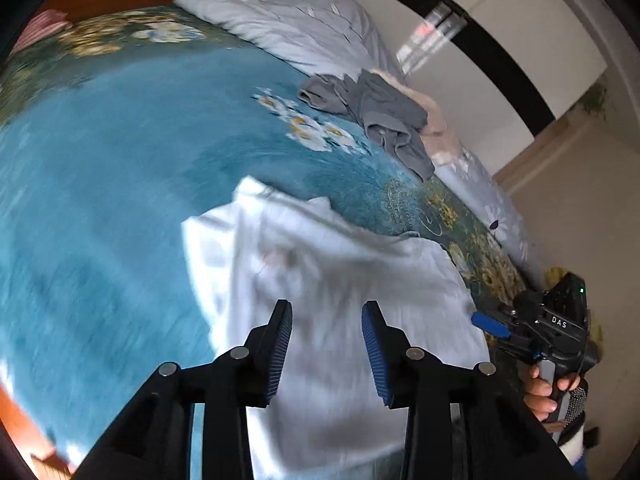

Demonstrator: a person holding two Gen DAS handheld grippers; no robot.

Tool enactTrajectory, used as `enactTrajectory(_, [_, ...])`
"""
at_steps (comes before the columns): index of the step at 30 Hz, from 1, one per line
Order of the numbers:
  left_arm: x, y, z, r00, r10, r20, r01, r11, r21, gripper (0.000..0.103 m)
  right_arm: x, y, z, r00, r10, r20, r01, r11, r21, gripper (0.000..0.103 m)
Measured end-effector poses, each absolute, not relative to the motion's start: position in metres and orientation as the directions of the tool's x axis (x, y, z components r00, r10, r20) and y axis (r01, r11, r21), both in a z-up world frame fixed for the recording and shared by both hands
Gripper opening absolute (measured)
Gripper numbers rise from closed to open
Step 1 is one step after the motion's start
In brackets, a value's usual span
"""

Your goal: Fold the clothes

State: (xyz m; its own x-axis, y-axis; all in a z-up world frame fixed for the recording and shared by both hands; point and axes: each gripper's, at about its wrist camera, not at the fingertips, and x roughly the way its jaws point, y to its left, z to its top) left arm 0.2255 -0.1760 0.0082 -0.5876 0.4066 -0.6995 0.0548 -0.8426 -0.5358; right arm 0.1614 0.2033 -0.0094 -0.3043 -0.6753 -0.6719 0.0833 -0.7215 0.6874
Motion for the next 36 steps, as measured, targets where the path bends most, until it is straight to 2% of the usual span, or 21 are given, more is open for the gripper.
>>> enactTrajectory(8, [0.151,-0.139,-0.023,-0.468,0.464,-0.752,-0.016,-0.855,-0.518,0.040,0.131,0.152,-0.028,-0.228,-0.673,-0.703,0.148,-0.738,0.658,0.041])
enactTrajectory(10, [0.139,-0.142,-0.031,-0.456,0.429,-0.779,0.005,-0.875,-0.485,0.040,0.124,0.142,-0.032,-0.204,-0.664,-0.719,0.175,-0.747,0.641,0.041])
enactTrajectory(16, [0.127,-0.187,-0.038,-0.505,0.408,-0.761,0.118,-0.840,-0.529,0.040,0.096,0.120,-0.043,-0.147,-0.631,-0.761,0.234,-0.770,0.593,0.041])
enactTrajectory(21, [0.129,-0.206,-0.043,-0.532,0.442,-0.722,0.152,-0.789,-0.595,0.040,0.066,0.122,-0.041,-0.205,-0.620,-0.758,0.208,-0.784,0.585,0.041])
enactTrajectory(25, [0.134,-0.212,-0.043,-0.556,0.436,-0.708,0.168,-0.775,-0.609,0.040,0.056,0.134,-0.050,-0.223,-0.654,-0.723,0.141,-0.756,0.639,0.041])
enactTrajectory(28, [0.138,-0.214,-0.039,-0.552,0.414,-0.724,0.187,-0.784,-0.591,0.040,0.058,0.145,-0.049,-0.244,-0.660,-0.710,0.112,-0.747,0.656,0.041])
enactTrajectory(31, [0.152,-0.226,-0.031,-0.542,0.358,-0.760,0.240,-0.801,-0.548,0.041,0.067,0.157,-0.032,-0.292,-0.591,-0.752,0.111,-0.802,0.587,0.041])
enactTrajectory(34, [0.177,-0.243,-0.020,-0.557,0.308,-0.771,0.290,-0.798,-0.528,0.044,0.083,0.184,-0.009,-0.332,-0.580,-0.744,0.128,-0.809,0.573,0.041])
enactTrajectory(36, [0.199,-0.244,-0.009,-0.579,0.313,-0.753,0.269,-0.799,-0.538,0.047,0.099,0.209,0.005,-0.357,-0.579,-0.733,0.124,-0.807,0.577,0.047])
